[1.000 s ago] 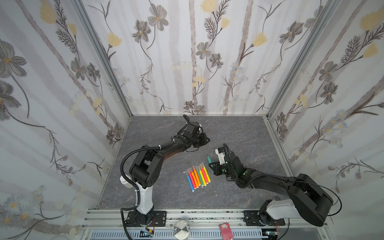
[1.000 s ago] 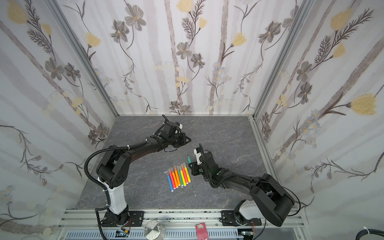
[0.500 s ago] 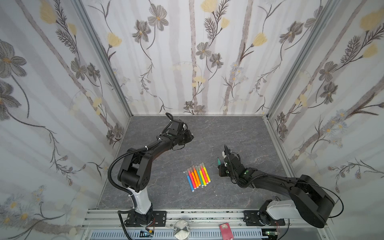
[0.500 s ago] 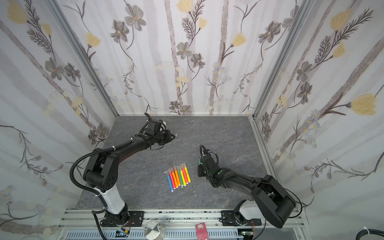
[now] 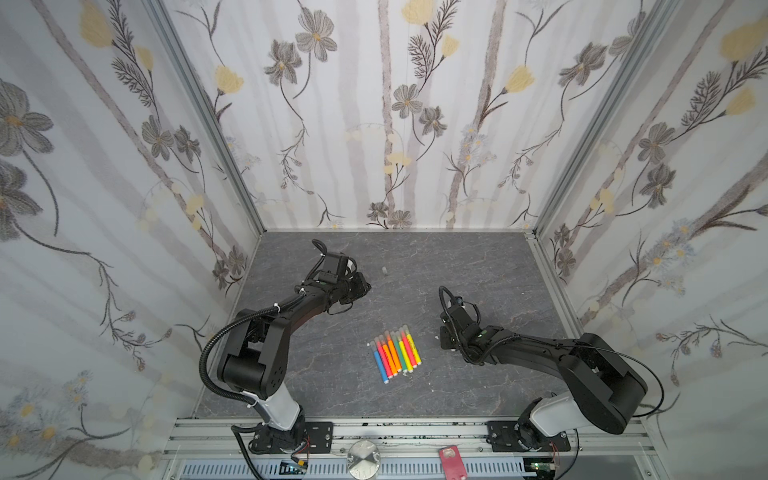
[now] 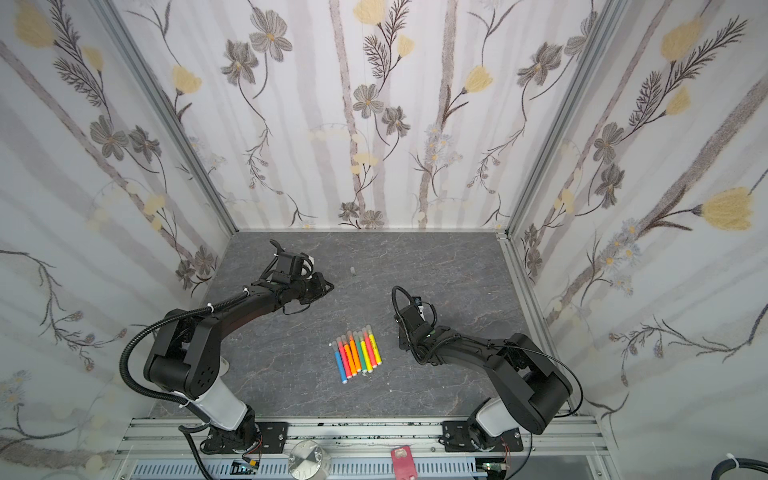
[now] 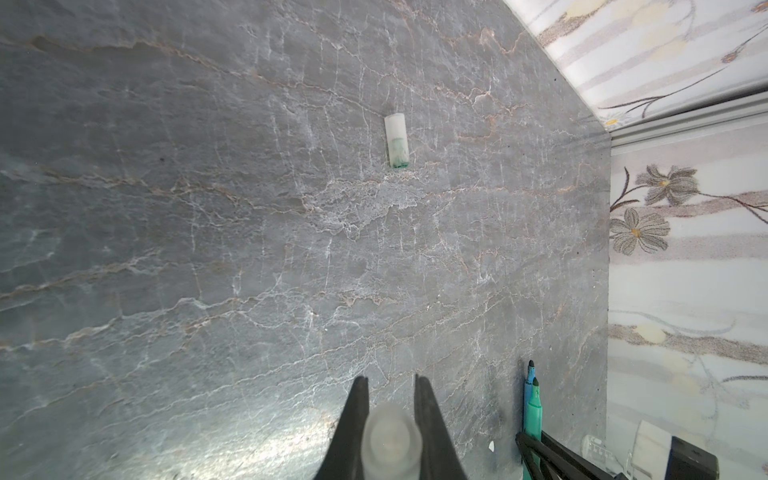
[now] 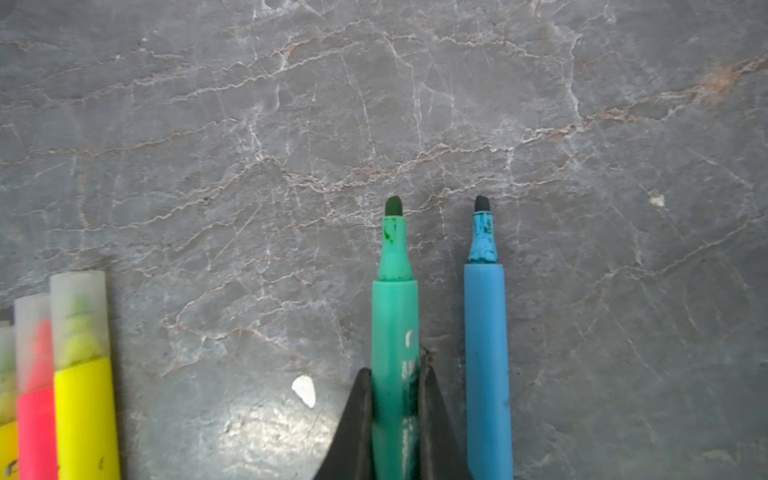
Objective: Open the pen caps
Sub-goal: 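Set the cap down with the left gripper while the right lays down the marker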
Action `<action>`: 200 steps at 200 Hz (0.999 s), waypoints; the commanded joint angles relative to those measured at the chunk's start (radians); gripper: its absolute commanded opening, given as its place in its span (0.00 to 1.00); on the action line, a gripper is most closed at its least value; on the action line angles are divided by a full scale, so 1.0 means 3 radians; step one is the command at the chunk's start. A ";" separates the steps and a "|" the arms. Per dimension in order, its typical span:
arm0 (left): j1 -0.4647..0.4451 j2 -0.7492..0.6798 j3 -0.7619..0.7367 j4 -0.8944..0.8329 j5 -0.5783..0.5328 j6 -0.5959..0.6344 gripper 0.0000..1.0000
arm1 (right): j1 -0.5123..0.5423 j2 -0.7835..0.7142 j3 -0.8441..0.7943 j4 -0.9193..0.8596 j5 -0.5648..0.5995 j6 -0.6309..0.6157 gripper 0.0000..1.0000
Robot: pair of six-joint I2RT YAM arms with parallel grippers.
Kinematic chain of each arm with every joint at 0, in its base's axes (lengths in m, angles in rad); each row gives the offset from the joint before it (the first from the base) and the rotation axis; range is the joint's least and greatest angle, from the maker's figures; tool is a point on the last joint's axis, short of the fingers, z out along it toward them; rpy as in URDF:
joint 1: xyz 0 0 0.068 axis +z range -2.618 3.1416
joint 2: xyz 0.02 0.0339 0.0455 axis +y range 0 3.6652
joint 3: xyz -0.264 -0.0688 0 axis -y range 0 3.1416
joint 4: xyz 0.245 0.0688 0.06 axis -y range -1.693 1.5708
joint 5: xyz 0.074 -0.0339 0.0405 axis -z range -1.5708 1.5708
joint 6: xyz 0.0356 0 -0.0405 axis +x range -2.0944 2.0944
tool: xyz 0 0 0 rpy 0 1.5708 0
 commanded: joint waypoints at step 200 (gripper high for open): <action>0.0021 0.0352 0.0019 0.0484 0.0136 -0.0104 0.00 | 0.0023 0.0154 0.0214 -0.0289 0.0316 -0.0078 0.27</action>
